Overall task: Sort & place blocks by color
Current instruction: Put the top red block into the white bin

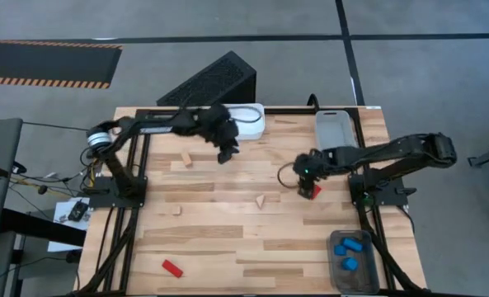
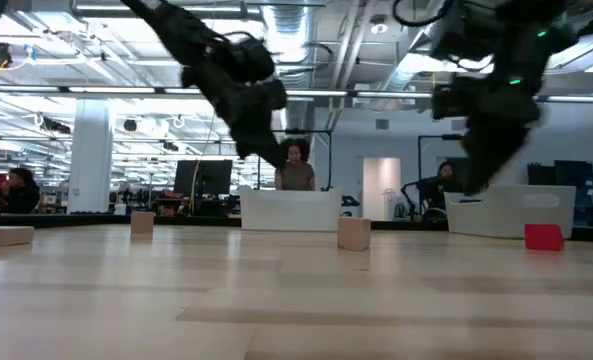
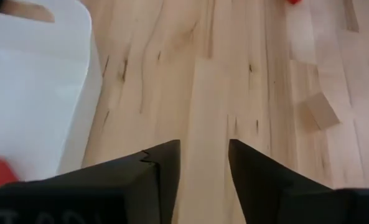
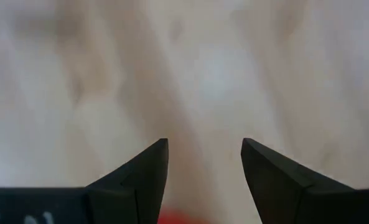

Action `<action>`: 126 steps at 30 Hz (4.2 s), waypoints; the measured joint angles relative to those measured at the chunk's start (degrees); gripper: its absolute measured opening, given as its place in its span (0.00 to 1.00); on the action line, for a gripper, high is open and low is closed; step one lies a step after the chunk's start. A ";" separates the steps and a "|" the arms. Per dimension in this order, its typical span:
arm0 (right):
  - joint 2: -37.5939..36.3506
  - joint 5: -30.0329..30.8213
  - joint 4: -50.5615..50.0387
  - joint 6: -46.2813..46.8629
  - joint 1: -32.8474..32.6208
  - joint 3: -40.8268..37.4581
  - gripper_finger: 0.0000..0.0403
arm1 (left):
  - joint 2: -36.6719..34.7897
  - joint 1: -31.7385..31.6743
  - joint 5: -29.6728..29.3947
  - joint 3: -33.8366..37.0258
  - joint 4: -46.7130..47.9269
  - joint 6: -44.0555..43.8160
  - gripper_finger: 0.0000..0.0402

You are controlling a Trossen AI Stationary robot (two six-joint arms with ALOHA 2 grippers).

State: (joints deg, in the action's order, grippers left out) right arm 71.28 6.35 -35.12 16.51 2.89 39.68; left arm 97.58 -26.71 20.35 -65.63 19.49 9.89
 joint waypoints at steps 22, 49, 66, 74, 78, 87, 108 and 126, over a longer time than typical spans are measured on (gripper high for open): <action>10.72 -4.79 -15.56 -9.67 -11.62 2.28 0.56 | -15.05 18.36 -21.41 25.93 -25.99 -15.57 0.22; 19.77 2.13 -6.08 -18.30 -11.33 10.56 0.58 | -15.10 24.82 -29.01 25.93 -26.07 -17.70 0.22; 21.91 -4.57 0.16 -10.55 -10.27 10.43 0.67 | -15.06 24.83 -28.54 27.61 -24.91 -18.62 0.22; 21.86 -3.61 3.25 -10.03 -10.26 8.77 0.64 | -14.93 26.86 -30.27 27.62 -28.90 -18.12 0.22; 21.66 -3.73 7.17 -9.86 -9.81 6.08 0.58 | -14.93 27.77 -30.41 27.63 -30.48 -17.81 0.24; 21.57 -3.82 12.57 -9.74 -9.52 4.53 0.34 | -14.93 28.86 -32.25 27.63 -31.76 -17.63 0.42; 21.93 25.73 55.37 -20.04 -12.60 4.55 0.35 | -14.93 30.19 -35.49 27.65 -42.59 -28.50 0.60; 21.86 29.77 63.78 -32.23 -12.51 4.59 0.36 | -14.97 24.79 -29.15 27.06 -51.81 -39.58 0.60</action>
State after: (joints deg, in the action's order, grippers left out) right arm 93.14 36.12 28.66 -15.72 -9.63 44.27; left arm 82.61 -1.91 -8.81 -38.57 -32.32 -29.69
